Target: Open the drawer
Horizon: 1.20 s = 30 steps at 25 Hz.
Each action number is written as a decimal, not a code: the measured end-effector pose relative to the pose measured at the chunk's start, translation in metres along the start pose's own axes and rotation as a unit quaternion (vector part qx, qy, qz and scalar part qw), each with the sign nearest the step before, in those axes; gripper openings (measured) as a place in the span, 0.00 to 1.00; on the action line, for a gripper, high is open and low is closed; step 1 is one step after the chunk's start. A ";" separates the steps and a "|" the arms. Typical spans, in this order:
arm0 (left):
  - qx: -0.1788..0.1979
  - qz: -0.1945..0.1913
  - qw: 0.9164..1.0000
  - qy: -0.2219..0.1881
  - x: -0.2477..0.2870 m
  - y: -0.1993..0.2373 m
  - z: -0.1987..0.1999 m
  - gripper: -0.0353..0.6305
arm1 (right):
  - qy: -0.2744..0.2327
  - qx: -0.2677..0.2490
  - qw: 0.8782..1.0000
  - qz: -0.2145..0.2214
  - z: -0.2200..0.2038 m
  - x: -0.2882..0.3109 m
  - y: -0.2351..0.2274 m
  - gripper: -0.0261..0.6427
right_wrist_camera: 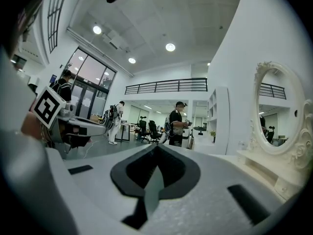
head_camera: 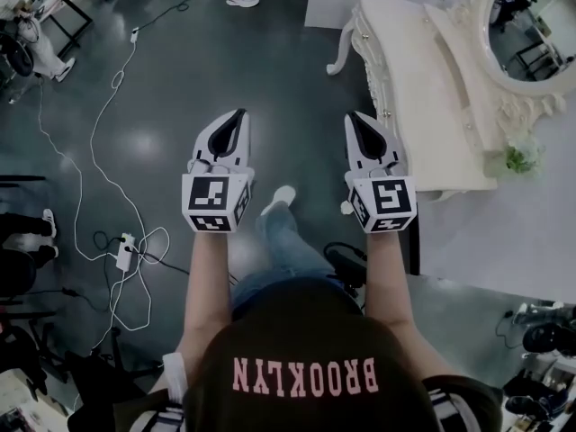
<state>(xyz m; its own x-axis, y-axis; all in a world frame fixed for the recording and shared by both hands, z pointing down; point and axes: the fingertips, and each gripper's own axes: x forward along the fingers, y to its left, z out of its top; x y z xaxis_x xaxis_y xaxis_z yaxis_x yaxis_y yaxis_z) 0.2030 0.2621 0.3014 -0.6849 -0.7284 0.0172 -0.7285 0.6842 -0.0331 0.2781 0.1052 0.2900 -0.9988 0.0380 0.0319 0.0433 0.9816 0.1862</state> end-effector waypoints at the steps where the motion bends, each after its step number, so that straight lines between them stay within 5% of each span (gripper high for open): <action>1: 0.002 0.000 1.000 0.004 0.011 0.008 -0.002 0.06 | 0.001 0.004 1.000 0.000 -0.002 0.014 -0.002 0.03; 19: 0.026 -0.072 0.997 0.026 0.261 0.079 0.001 0.06 | 0.027 0.031 0.998 -0.056 -0.027 0.221 -0.118 0.03; 30: 0.033 -0.134 0.990 0.028 0.371 0.065 0.005 0.06 | 0.035 0.039 0.992 -0.115 -0.040 0.268 -0.195 0.03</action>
<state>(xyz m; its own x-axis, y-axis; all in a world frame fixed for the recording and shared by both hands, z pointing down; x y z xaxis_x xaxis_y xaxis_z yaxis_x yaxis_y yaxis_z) -0.0987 0.0358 0.3002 -0.4686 -0.8788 0.0899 -0.8828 0.4621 -0.0847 0.0031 -0.0834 0.3019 -0.9777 -0.1998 0.0650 -0.1911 0.9742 0.1198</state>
